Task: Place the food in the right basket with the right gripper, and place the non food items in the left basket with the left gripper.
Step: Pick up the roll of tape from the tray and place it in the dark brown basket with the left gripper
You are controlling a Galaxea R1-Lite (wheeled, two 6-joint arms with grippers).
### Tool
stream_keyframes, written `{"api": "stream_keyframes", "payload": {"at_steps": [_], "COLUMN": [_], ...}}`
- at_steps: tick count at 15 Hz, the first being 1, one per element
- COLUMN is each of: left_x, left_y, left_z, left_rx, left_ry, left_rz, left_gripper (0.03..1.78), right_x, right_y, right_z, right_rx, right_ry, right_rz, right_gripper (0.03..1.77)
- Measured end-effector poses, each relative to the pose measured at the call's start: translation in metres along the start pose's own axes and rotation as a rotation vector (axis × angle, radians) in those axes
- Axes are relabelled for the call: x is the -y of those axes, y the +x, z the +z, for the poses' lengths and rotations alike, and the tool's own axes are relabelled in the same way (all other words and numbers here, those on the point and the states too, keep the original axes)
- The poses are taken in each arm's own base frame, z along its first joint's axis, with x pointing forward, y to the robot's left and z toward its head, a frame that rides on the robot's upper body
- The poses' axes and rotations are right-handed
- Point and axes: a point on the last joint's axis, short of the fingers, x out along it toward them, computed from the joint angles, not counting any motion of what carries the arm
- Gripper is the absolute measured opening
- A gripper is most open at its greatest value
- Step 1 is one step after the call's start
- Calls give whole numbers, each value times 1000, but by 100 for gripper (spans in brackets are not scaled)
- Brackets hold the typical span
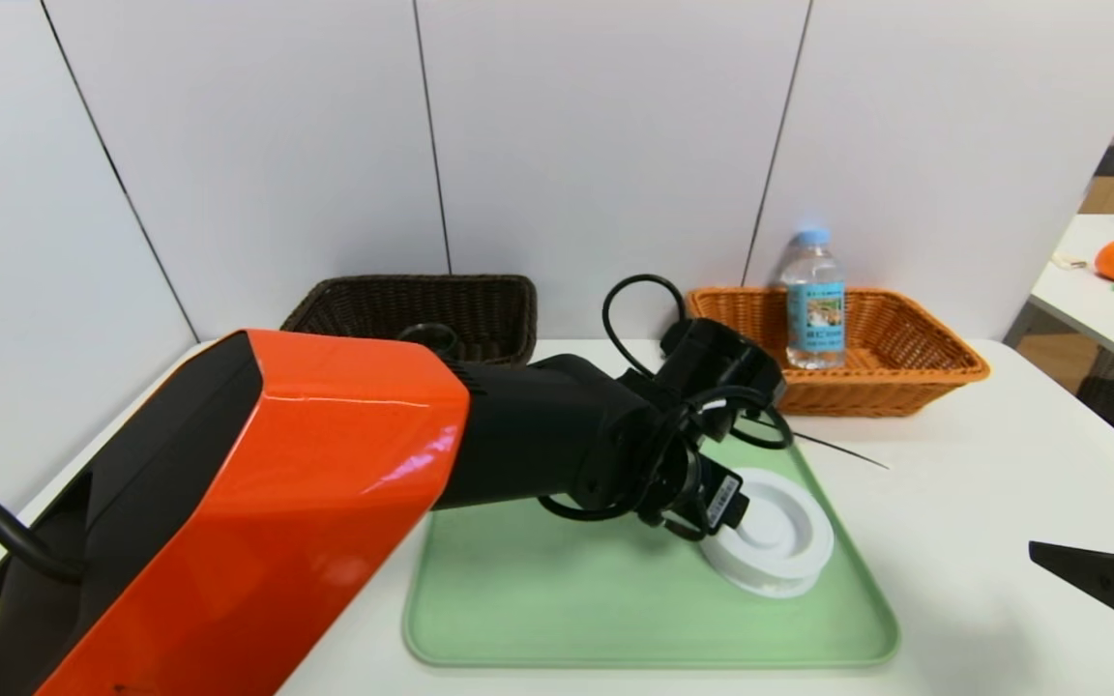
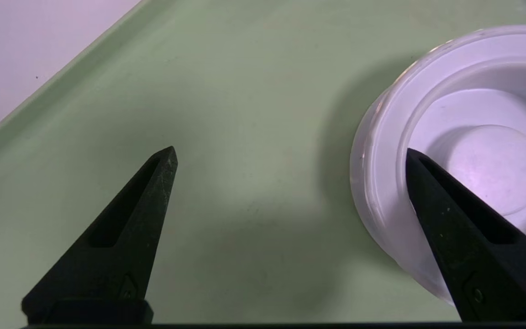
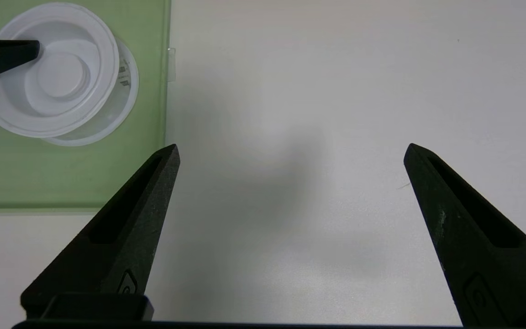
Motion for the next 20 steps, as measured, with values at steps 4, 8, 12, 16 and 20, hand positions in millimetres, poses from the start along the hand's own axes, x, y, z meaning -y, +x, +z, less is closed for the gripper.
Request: {"api": "stream_keyframes", "payload": {"at_steps": [4,8,12,16,20], "left_x": [2,4,5,5,6], "left_y": [-3,-2,1,3,3], "left_z": [5,4,1,1,2], "left_rx": [-4,-16,-29,-34,-31], "left_ry": [-19,-15,-28,-34,-34], "left_rz": [-3,1,5,6,6], "left_gripper": [169,169,169,169,148], "right_x": [0,0,0,0,0], "right_y": [0,-1,-1,-2,-2], "right_z": [1,0,0,0,1], "right_rx": [4,4,7,9,10], "right_ry": [1,1,1,1,1], "right_rz": [0,0,0,1,0], "right_gripper": [169,169,169,169,169]}}
